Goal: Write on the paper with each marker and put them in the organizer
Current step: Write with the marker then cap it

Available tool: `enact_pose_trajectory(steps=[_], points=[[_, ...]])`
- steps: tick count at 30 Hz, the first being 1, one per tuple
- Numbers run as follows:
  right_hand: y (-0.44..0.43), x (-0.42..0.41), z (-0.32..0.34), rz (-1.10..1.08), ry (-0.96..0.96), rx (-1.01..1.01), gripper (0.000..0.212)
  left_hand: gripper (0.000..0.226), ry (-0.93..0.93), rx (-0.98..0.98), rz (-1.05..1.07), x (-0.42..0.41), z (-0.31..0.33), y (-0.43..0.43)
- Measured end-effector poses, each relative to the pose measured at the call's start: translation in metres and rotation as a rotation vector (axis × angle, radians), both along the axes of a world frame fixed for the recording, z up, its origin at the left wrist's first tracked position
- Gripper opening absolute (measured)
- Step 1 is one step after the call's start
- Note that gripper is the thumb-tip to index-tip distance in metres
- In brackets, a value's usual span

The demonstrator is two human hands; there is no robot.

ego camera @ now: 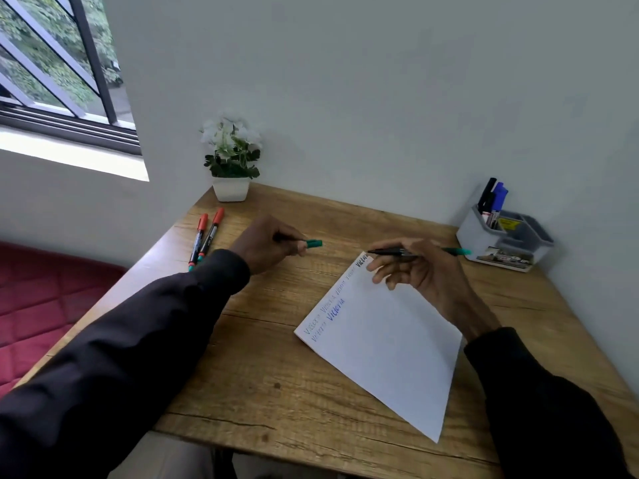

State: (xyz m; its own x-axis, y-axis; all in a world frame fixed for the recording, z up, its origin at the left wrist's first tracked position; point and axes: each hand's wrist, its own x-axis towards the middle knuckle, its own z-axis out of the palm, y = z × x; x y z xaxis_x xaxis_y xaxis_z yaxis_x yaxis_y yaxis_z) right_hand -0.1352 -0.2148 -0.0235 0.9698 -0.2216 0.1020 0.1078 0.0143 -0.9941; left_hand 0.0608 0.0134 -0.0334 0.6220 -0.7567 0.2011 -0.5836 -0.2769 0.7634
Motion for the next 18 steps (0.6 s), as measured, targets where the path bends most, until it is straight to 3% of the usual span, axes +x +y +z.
enact_pose_trajectory(steps=[4,14,18], points=[[0.014,-0.002,-0.02,-0.16,-0.047,-0.172,0.017,0.016,-0.054,0.049,0.044,-0.003,-0.01,-0.014],[0.036,0.003,-0.034,-0.157,0.026,-0.327,0.006,0.024,-0.058,-0.035,0.023,-0.004,-0.022,-0.025],[0.037,0.004,-0.036,-0.21,0.021,-0.336,0.008,0.024,-0.003,-0.095,-0.103,-0.01,-0.017,-0.022]])
